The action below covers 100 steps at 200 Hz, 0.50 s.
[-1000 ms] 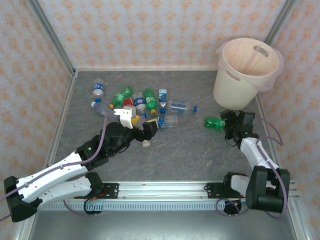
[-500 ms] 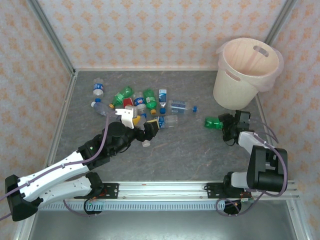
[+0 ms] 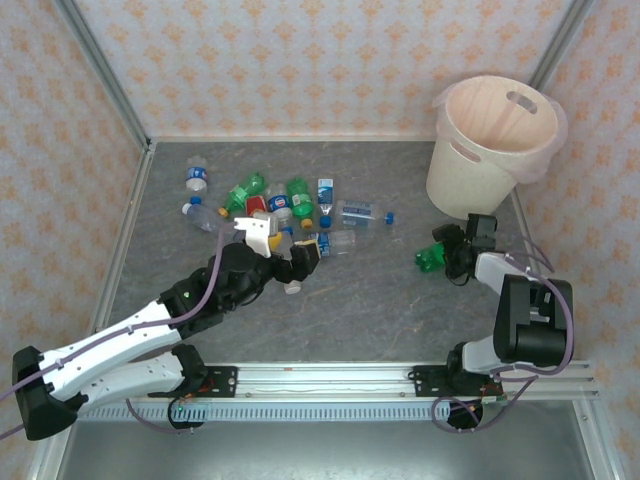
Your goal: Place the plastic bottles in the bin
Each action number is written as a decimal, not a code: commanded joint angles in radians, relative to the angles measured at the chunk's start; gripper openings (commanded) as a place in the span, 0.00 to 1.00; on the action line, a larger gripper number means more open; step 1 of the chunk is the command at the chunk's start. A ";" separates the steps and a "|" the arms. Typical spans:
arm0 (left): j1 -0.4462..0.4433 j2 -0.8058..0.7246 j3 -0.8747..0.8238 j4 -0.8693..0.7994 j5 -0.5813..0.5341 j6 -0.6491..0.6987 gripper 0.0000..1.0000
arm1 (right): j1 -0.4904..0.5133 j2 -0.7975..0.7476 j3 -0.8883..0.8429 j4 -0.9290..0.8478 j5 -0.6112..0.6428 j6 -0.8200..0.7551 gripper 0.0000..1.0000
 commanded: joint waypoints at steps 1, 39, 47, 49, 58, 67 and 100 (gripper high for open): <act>-0.006 0.011 0.017 0.026 0.019 0.005 0.99 | 0.011 0.044 0.019 0.016 0.039 -0.052 0.85; -0.008 0.037 0.042 0.016 0.025 0.001 0.99 | 0.012 0.032 0.009 0.024 0.036 -0.079 0.69; -0.006 0.044 0.050 0.013 0.025 0.002 0.99 | 0.012 0.019 0.005 0.023 0.038 -0.082 0.67; -0.006 0.046 0.051 0.012 0.024 0.001 0.99 | 0.012 0.016 0.005 0.021 0.040 -0.083 0.67; -0.007 0.054 0.061 0.012 0.026 0.000 0.99 | 0.012 -0.001 0.001 0.015 0.047 -0.092 0.67; -0.007 0.064 0.070 0.012 0.027 -0.002 0.99 | 0.014 -0.023 -0.003 0.007 0.056 -0.101 0.66; -0.006 0.111 0.104 0.018 0.034 -0.021 0.99 | 0.014 -0.129 -0.020 -0.030 0.085 -0.137 0.65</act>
